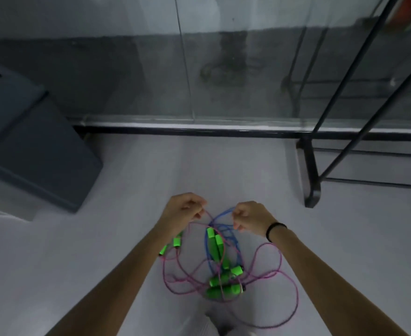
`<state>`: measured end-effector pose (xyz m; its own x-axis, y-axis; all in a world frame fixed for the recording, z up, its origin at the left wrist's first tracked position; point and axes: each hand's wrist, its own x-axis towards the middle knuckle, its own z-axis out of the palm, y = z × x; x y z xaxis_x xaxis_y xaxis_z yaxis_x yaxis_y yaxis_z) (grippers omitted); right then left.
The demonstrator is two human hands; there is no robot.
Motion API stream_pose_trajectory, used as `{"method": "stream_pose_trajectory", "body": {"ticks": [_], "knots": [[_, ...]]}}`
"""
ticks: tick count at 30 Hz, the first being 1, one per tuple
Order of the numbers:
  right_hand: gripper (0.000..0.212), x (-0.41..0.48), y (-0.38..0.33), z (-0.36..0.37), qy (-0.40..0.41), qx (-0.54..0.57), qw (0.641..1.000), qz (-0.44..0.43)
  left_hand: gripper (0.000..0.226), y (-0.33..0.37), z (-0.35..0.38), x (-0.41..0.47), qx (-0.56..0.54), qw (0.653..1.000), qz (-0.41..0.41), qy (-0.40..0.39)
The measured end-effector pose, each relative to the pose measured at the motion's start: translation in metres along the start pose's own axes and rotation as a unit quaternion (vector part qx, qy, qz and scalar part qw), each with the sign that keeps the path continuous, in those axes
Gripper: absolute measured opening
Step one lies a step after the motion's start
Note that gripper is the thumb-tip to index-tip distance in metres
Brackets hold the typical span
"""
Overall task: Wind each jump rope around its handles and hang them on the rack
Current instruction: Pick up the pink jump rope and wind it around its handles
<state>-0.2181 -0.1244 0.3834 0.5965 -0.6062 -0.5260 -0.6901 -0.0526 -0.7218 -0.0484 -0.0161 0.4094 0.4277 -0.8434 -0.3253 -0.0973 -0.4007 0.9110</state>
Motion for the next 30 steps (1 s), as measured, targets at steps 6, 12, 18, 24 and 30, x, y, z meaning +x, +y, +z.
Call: {"method": "stream_pose_trajectory", "body": {"ticks": [6,12,18,24,30], "knots": [[0.019,0.125,0.173,0.124,-0.028,-0.097,0.995,0.003,0.025,-0.199,0.059,0.065,-0.02,0.999,0.032,-0.005],[0.034,0.185,0.301,0.212,-0.016,-0.255,0.967,0.006,0.013,-0.312,0.083,0.092,0.021,0.998,0.062,0.011],[0.035,0.204,0.345,0.26,-0.069,-0.343,0.936,-0.029,0.022,-0.348,0.083,0.083,0.048,0.998,0.045,0.0],[0.048,0.2,0.346,0.283,-0.063,-0.498,0.862,-0.07,0.021,-0.348,0.086,0.085,0.038,0.998,0.042,-0.011],[0.052,0.203,0.33,0.237,0.115,-0.361,0.925,-0.012,0.018,-0.347,0.091,0.089,0.025,0.998,0.042,-0.033]]}}
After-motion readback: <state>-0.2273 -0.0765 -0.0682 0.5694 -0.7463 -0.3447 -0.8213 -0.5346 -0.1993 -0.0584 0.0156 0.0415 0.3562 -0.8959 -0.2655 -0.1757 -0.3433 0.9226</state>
